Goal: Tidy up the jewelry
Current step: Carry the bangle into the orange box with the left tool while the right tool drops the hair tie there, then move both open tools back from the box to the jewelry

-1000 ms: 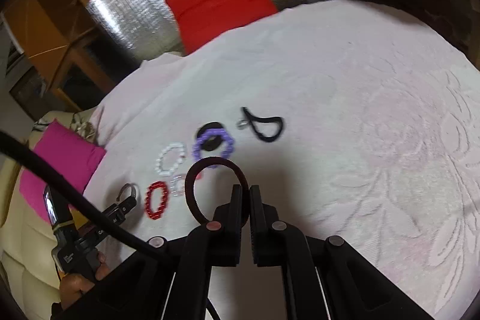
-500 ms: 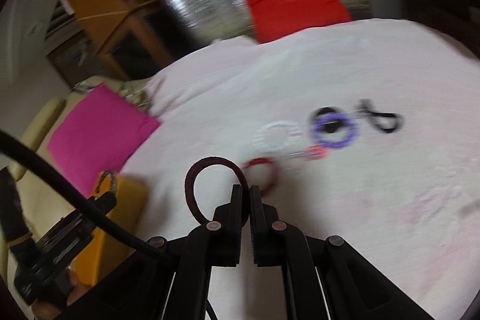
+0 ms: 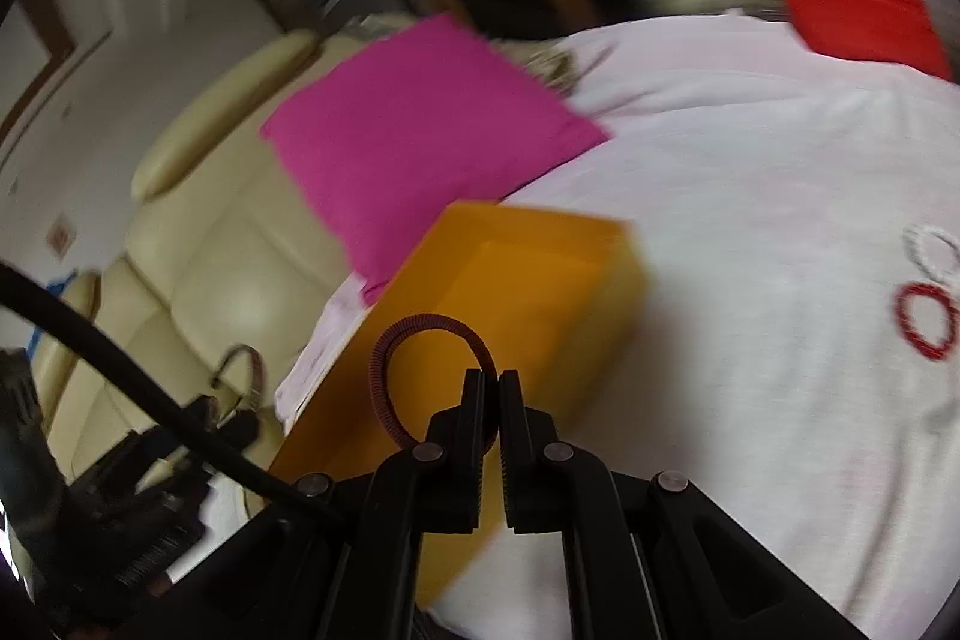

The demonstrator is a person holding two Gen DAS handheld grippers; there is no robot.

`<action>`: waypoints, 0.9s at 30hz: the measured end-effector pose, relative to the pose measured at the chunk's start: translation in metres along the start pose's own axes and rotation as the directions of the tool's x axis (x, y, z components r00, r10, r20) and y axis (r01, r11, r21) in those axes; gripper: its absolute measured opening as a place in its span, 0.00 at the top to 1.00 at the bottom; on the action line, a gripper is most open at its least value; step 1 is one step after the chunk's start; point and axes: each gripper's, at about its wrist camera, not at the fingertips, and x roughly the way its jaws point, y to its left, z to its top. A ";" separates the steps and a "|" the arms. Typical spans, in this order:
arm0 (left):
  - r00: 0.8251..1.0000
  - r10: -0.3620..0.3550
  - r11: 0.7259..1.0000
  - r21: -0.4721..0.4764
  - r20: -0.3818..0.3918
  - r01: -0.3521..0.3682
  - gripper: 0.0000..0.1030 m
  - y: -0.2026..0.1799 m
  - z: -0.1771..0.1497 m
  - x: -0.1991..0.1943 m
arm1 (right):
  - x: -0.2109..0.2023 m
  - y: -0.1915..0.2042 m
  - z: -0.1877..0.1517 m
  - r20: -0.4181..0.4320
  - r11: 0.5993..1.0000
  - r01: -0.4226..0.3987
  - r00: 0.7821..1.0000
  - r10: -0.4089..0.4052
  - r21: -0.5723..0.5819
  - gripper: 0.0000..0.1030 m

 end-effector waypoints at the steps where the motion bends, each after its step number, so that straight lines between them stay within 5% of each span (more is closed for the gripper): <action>1: 1.000 0.005 1.000 -0.002 -0.018 -0.005 0.42 0.004 -0.004 0.006 | 0.008 0.009 0.001 -0.018 1.000 0.003 1.000 -0.003 -0.022 0.95; 8: 0.996 0.005 1.000 -0.010 -0.089 -0.006 0.41 0.013 -0.021 0.033 | 0.063 0.037 0.001 -0.139 0.996 0.036 0.989 -0.048 -0.086 0.93; 16: 1.000 -0.001 0.997 0.081 0.000 0.001 0.38 0.004 -0.030 0.024 | 0.085 0.033 0.006 -0.188 0.993 0.086 0.977 -0.100 -0.079 0.92; 27: 0.995 0.091 0.992 0.089 0.041 -0.094 0.38 0.016 -0.047 0.017 | 0.010 -0.008 0.024 0.000 0.993 0.119 0.993 -0.119 -0.008 0.85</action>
